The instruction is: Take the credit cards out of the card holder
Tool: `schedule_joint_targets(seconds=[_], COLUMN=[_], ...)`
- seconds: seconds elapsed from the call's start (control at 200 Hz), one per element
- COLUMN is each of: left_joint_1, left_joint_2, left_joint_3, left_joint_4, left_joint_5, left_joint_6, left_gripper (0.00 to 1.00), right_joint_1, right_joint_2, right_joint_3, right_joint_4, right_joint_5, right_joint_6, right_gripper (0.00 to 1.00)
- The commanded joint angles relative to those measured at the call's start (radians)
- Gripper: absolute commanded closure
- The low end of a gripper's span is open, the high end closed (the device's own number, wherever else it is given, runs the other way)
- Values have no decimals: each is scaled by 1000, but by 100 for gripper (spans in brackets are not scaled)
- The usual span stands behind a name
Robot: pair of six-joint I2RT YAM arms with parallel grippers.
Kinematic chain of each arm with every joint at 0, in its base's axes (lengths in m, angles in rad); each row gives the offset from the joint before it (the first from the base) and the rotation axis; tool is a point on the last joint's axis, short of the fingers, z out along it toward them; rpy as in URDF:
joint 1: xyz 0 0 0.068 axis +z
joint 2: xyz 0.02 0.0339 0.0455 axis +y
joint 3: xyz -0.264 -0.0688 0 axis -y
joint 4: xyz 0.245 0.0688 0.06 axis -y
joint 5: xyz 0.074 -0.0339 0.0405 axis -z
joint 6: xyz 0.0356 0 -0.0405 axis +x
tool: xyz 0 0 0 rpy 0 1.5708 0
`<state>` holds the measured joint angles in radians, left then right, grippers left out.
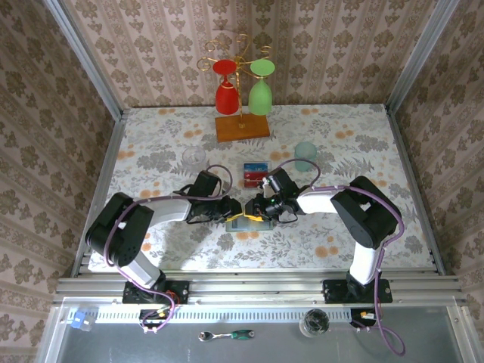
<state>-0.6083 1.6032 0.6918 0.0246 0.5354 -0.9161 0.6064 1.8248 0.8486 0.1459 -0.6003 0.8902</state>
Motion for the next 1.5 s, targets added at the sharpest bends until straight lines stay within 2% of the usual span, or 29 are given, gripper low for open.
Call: schedule_joint_targets(seconds=[0.0,0.185,0.395,0.815,1.155,1.495], left_joint_1=[-3,-4,-13,-35,-34,-44], left_joint_2=[-31,-32,-5,32,-44,3], left_joint_3=[37,46,44,57,97,102], left_joint_4=[-98,-117,-54,-15,-198,-164], left_joint_5=[-48,-61,-15,12,-118,-77], left_joint_6=[35,36,11,-14,52,38], left_gripper=[70,69,72,77,71,70], right_joint_1=[-8,-15,-27,-34,-36,-39], right_joint_2=[-5,2,12,16,27,37], right_joint_3=[-26,-42,-60,-75,-75,-88], right_joint_4=[-5,10,46,72,78,95], right_joint_5=[3,0,-19,-29,-32,-38], right_joint_6=[2,4,12,18,18,22], right_gripper=[72,77,82,84,85,86])
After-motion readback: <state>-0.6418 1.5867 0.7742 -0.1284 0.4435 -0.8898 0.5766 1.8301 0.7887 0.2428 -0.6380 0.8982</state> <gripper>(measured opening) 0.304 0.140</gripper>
